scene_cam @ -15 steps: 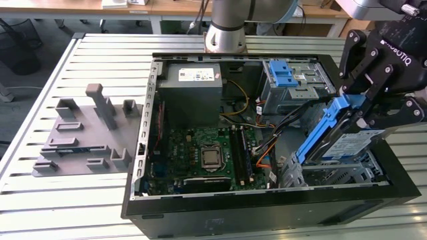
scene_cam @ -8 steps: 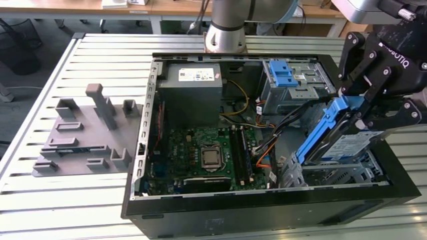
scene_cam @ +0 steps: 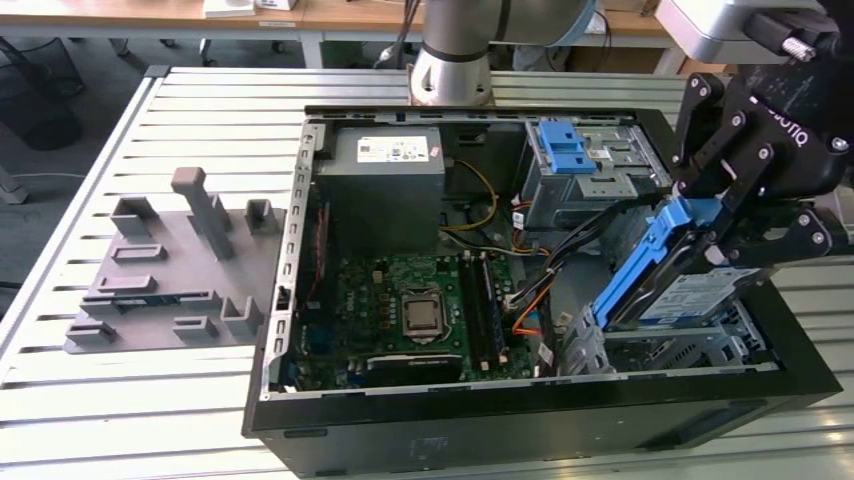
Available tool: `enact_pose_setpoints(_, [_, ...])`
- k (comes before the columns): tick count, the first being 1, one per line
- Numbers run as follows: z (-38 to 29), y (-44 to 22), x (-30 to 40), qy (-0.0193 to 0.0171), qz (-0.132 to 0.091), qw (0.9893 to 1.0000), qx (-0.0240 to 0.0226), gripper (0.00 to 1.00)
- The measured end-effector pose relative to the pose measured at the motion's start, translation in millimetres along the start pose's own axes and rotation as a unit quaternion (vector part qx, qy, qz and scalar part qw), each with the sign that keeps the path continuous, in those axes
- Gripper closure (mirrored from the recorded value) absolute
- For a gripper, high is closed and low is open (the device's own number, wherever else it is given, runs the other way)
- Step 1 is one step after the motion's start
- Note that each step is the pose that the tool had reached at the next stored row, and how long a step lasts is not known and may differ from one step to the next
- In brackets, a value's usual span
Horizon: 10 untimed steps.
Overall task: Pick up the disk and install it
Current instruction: 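Insert the disk into the insertion slot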
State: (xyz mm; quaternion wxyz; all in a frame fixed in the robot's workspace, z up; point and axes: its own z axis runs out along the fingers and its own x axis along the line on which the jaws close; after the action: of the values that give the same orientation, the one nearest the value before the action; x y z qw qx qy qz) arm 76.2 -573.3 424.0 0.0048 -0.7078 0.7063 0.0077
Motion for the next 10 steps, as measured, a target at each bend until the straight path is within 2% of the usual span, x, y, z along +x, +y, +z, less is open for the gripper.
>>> enact_pose_setpoints(10, [9.5,0.0,0.3,0.0001,0.000,1.0000,0.0000,0.64])
